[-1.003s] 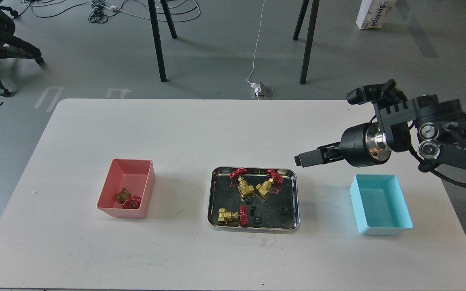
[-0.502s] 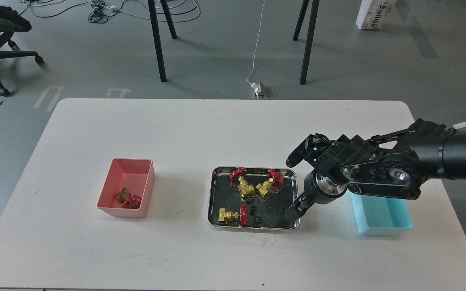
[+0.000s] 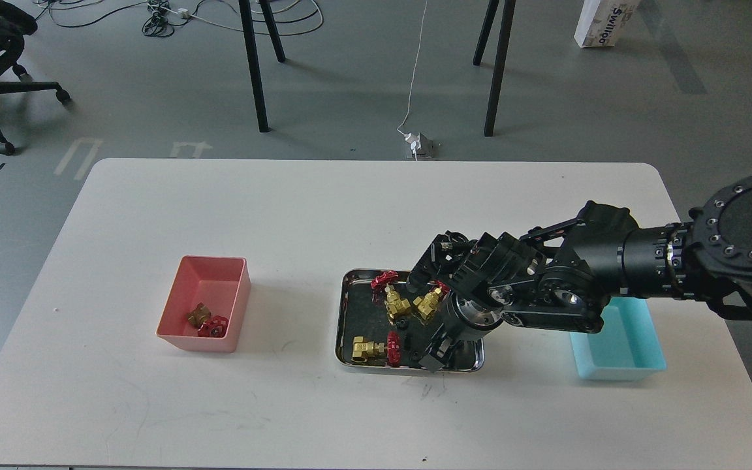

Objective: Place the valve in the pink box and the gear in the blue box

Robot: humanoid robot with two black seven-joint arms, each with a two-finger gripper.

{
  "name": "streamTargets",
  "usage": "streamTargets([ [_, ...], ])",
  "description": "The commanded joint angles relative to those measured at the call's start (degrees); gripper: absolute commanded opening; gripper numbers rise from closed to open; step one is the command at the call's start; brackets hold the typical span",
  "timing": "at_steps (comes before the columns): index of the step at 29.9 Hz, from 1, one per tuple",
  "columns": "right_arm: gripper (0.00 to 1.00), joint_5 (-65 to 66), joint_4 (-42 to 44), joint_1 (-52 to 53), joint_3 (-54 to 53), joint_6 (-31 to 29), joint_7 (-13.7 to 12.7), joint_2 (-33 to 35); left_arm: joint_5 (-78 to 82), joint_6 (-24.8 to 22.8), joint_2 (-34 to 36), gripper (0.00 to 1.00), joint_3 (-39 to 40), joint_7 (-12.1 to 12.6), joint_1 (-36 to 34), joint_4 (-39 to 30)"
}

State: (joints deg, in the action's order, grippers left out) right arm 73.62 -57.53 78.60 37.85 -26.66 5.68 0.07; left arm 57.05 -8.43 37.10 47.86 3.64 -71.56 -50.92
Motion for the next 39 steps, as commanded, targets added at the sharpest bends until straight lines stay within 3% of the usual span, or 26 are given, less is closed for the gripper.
streamTargets([
  [1, 0.83, -0.1, 1.3, -0.2, 0.3, 0.0, 0.1, -0.1, 0.0, -0.1, 0.0, 0.93, 0.0, 0.1, -0.8, 0.1],
  [9, 0.82, 0.0, 2.3, -1.7, 0.6, 0.0, 0.1, -0.1, 0.1, -0.1, 0.0, 0.93, 0.0, 0.1, -1.4, 0.2],
  [20, 0.72, -0.1, 2.2, -1.7, 0.6, -0.6, 0.1, -0.1, 0.1, 0.0, 0.2, 0.93, -0.1, 0.1, -1.4, 0.2],
  [29, 0.71, -0.1, 2.2, -1.7, 2.3, -0.7, 0.0, -0.1, 0.2, 0.0, 0.2, 0.93, 0.0, 0.1, -1.5, 0.2],
  [32, 0.63, -0.1, 2.3, -1.7, 2.3, -0.7, 0.1, -0.1, 0.3, 0.0, 0.2, 0.93, -0.1, 0.1, -1.5, 0.2],
  [36, 0.39, -0.1, 2.4, -1.7, 2.3, -0.7, 0.0, -0.1, 0.3, 0.0, 0.2, 0.93, -0.1, 0.1, -1.5, 0.2],
  [39, 0.3, -0.1, 2.3, -1.7, 2.2, -0.7, -0.1, -0.1, 0.3, 0.1, 0.2, 0.93, -0.1, 0.1, -1.5, 0.2],
])
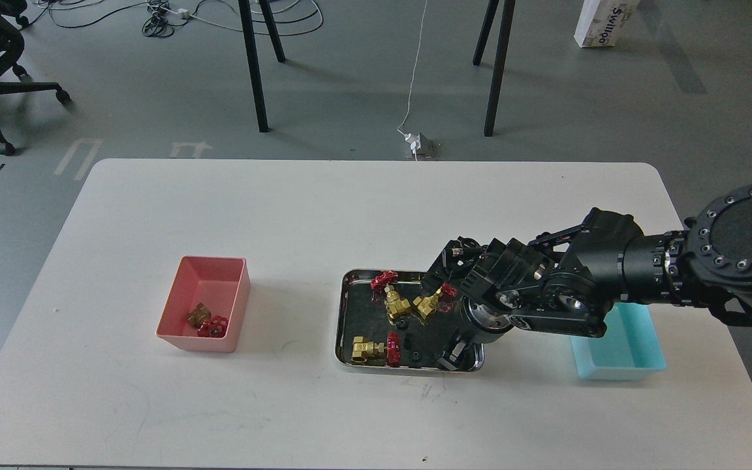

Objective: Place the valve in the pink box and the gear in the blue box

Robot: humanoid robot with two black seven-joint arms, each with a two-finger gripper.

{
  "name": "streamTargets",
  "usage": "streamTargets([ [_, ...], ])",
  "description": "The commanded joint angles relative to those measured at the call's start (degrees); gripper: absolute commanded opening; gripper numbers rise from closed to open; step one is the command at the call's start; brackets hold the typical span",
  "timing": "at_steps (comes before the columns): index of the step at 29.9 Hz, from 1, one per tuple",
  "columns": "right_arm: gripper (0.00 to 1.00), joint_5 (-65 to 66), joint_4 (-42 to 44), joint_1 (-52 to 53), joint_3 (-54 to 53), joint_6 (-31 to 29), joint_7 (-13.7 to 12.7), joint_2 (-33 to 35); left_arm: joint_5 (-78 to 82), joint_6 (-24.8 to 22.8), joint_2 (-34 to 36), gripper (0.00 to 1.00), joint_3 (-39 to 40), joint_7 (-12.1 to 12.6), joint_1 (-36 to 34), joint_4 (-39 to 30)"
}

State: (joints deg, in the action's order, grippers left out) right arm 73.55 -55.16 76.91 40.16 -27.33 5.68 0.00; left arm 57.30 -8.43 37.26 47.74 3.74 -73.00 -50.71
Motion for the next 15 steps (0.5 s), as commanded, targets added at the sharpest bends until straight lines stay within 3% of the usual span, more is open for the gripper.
streamTargets([
  [1, 0.28, 0.0, 0.0, 0.1, -0.1, -0.1, -0.2, 0.0, 0.0, 0.1, 0.1, 0.93, 0.1, 0.0, 0.0, 0.0],
  [9, 0.07, -0.2, -0.3, 0.9, -0.7, -0.7, -0.9, 0.0, 0.0, 0.1, 0.2, 0.93, 0.0, 0.0, 0.0, 0.0],
  [12, 0.06, -0.9, -0.4, 2.6, -3.5, -0.7, -0.9, 0.4, 0.0, 0.1, 0.3, 0.93, 0.0, 0.0, 0.1, 0.0],
  [15, 0.06, -2.4, -0.9, 5.9, -8.7, -0.7, -0.9, 6.0, 0.1, 0.0, 0.3, 0.93, 0.0, 0.0, 0.1, 0.0],
])
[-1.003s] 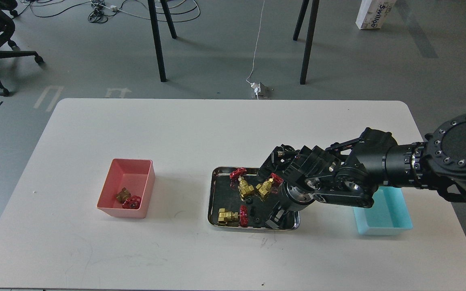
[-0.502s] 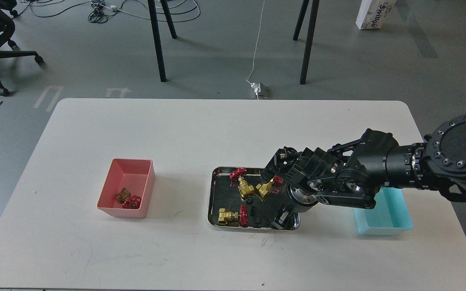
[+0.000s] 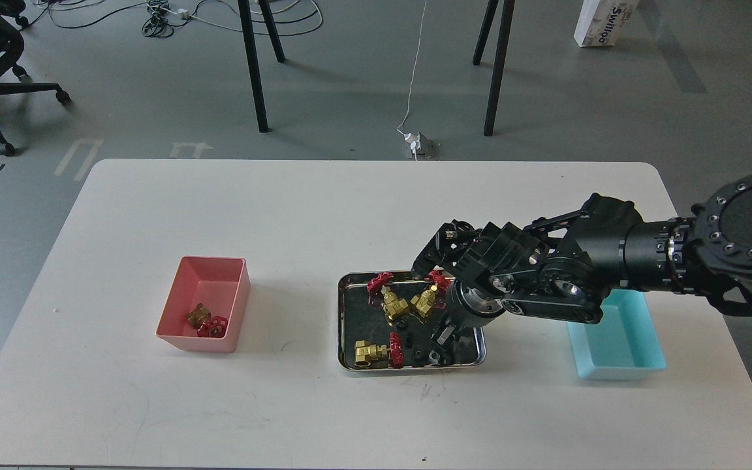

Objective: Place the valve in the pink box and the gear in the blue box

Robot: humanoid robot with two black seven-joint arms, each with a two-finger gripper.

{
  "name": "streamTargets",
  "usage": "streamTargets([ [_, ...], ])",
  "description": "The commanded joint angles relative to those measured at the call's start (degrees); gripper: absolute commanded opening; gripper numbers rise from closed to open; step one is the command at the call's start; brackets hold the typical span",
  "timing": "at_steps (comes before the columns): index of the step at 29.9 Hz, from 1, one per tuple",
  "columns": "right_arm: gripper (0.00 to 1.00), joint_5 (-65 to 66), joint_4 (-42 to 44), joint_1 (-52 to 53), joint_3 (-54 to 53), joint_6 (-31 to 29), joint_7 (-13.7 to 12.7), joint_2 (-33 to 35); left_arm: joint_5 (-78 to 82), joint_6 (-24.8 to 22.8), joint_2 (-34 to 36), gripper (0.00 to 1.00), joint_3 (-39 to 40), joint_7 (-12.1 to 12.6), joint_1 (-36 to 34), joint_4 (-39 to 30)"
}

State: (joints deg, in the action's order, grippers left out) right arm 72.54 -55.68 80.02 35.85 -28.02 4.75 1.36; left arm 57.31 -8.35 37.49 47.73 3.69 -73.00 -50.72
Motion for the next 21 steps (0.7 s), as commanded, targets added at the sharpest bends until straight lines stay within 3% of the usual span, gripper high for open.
streamTargets([
  [1, 0.06, -2.4, -0.8, 3.8, -6.2, 0.0, -0.1, 7.5, 0.1, -0.1, 0.0, 0.93, 0.0, 0.0, 0.2, 0.0],
  [12, 0.07, -2.2, -19.5, 2.7, -10.0, 0.0, 0.0, 45.2, -0.1, -0.3, 0.3, 0.93, -0.3, -0.3, 0.8, 0.0],
  [15, 0.08, -1.1, -20.2, -0.5, -10.3, 0.0, 0.0, 49.7, -0.4, -0.3, 0.3, 0.93, -0.3, -0.3, 0.8, 0.0],
  [21, 0.13, 1.2, -19.0, -4.5, -11.0, 0.0, 0.0, 50.8, -0.4, -0.5, 1.3, 0.93, -0.1, -0.3, 0.5, 0.0],
])
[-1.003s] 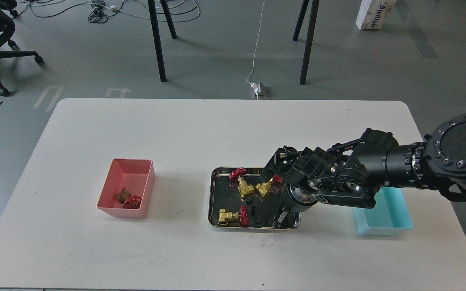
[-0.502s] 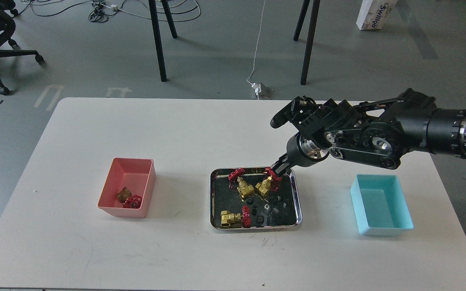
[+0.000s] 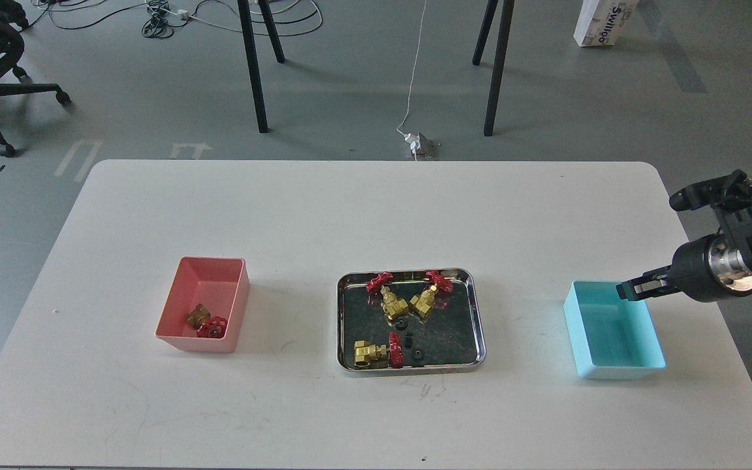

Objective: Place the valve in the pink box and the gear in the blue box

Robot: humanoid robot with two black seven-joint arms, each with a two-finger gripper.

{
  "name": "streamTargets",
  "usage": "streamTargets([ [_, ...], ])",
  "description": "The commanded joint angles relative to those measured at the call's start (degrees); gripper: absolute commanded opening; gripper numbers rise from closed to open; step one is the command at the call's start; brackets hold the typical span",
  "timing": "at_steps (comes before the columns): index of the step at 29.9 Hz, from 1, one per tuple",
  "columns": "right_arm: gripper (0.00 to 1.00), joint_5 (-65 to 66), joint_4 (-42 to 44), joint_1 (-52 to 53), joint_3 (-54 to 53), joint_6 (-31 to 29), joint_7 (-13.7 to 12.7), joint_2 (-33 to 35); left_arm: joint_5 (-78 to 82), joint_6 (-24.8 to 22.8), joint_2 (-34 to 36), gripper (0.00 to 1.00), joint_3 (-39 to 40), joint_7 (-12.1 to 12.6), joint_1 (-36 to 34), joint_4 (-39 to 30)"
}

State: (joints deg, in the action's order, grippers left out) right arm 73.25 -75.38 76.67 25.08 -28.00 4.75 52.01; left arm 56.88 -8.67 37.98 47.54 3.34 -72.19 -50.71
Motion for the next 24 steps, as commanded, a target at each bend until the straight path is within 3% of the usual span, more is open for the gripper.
streamTargets([
  [1, 0.15, 0.4, 1.4, -1.3, -0.2, 0.0, 0.0, -0.2, -0.1, -0.2, 1.0, 0.93, 0.1, 0.0, -0.3, 0.0],
  [3, 0.28, 0.5, 2.8, -1.6, -0.2, 0.0, -0.1, -0.9, -0.1, -0.2, 1.2, 0.93, 0.1, 0.0, -0.4, 0.0],
  [6, 0.61, 0.3, 3.7, -2.1, -0.5, 0.0, -0.2, -2.8, -0.2, 0.0, 1.5, 0.93, 0.1, 0.0, -0.4, 0.0],
  [8, 0.71, -0.1, 3.7, -2.5, -0.5, 0.0, -0.2, -3.3, -0.2, 0.1, 1.7, 0.93, 0.0, 0.0, -0.3, 0.0],
  [19, 0.87, -8.5, 3.1, -2.8, -11.7, 0.0, -1.3, -3.5, 0.0, 0.2, 1.0, 0.93, -0.1, 0.3, -0.3, -0.3],
  [24, 0.93, -27.1, 6.8, -3.6, -27.2, 2.8, -1.3, -2.5, 0.0, 0.2, 0.4, 0.93, -0.3, 0.4, -0.2, -0.4],
])
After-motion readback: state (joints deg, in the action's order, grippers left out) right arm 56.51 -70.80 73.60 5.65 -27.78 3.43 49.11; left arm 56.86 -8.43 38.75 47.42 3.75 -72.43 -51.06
